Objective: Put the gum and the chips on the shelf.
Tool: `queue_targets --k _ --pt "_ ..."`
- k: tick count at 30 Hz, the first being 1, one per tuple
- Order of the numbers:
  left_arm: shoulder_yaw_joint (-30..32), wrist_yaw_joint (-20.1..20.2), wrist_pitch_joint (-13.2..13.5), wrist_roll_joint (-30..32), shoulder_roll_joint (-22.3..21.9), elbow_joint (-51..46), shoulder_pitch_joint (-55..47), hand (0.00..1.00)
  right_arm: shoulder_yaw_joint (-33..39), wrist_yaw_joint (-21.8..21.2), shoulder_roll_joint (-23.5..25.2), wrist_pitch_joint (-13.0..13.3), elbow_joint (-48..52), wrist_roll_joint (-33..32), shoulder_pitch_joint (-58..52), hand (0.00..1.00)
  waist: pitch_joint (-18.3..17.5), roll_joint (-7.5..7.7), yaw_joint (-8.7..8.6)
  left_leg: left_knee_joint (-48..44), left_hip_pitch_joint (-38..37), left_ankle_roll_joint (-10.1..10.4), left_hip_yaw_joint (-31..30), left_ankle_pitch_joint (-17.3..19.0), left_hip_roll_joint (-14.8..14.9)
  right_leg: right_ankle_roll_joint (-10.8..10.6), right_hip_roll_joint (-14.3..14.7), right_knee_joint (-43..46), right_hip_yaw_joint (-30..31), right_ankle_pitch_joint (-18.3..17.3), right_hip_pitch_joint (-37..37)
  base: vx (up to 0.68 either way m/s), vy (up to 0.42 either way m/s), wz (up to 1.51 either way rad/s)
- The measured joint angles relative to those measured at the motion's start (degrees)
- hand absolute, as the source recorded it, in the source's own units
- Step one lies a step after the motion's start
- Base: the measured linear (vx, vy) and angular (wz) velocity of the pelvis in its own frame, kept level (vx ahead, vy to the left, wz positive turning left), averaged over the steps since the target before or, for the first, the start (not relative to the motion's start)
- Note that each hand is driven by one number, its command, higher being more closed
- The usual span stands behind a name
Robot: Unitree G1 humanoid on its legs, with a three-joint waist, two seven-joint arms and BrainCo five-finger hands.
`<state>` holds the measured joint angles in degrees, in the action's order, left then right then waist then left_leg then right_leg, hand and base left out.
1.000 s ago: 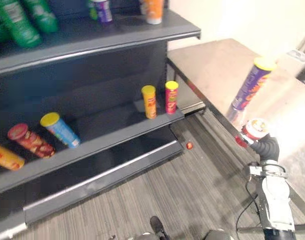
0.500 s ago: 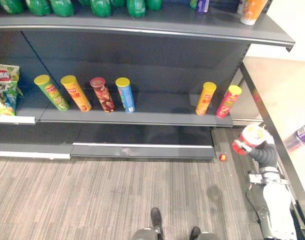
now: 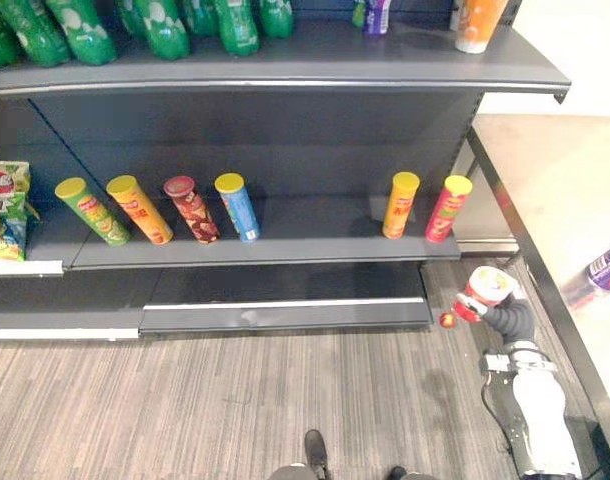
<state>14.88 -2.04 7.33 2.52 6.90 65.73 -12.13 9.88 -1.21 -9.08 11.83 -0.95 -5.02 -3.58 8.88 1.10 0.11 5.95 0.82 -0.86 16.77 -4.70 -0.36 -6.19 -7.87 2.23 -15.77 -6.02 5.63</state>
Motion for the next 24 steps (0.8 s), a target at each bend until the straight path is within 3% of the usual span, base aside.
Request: queue_targets --k 11,19,20,23,24 --pt "-1.25 -0.02 -0.03 0.0 -0.66 0.04 0.7 0.0 1.02 2.44 0.09 0.01 -2.34 0.01 2.53 1.0 -0.25 -1.36 -0.02 0.04 -1.07 0.61 -0.06 0.66 -0.02 0.02 -0.1 -0.45 -0.2 -0.14 1.11 0.0 -0.001 0.0" --pt "-1.69 -0.15 -0.05 0.0 -0.5 -0.07 0.81 0.0 -2.02 3.14 0.18 0.01 -2.16 -0.01 3.59 1.0 -0.23 -1.41 -0.01 -0.43 -0.95 0.62 -0.06 0.84 0.22 0.9 -0.24 1.79 -0.36 -2.06 0.18 0.02 -0.002 0.01" --pt "-1.75 -0.19 -0.05 -0.01 -0.34 -0.34 0.89 0.0 -3.44 3.07 0.51 0.01 -1.7 -0.07 3.85 1.0 -0.36 -1.26 0.1 -1.64 0.27 0.54 0.03 1.28 0.69 0.96 -0.03 2.1 -0.39 -2.06 -0.54 0.05 -0.031 0.1" --pt "-1.72 -0.32 -0.06 -0.09 0.04 -0.79 1.8 0.0 -6.96 1.85 1.1 0.0 0.9 -0.2 4.02 1.0 0.44 -1.32 0.86 -19.95 8.91 0.13 -0.72 7.91 4.88 1.06 1.6 2.0 -1.14 -1.98 -0.63 0.04 -0.08 0.05" --pt "-1.73 -0.47 -0.04 -0.15 0.12 -0.85 2.03 0.0 -8.22 1.55 1.09 0.0 1.83 -0.66 3.99 1.0 0.96 -1.18 1.27 -25.34 10.72 0.37 -2.31 8.37 5.68 1.38 1.87 1.99 -1.33 -2.18 0.42 0.03 -0.102 -0.02"
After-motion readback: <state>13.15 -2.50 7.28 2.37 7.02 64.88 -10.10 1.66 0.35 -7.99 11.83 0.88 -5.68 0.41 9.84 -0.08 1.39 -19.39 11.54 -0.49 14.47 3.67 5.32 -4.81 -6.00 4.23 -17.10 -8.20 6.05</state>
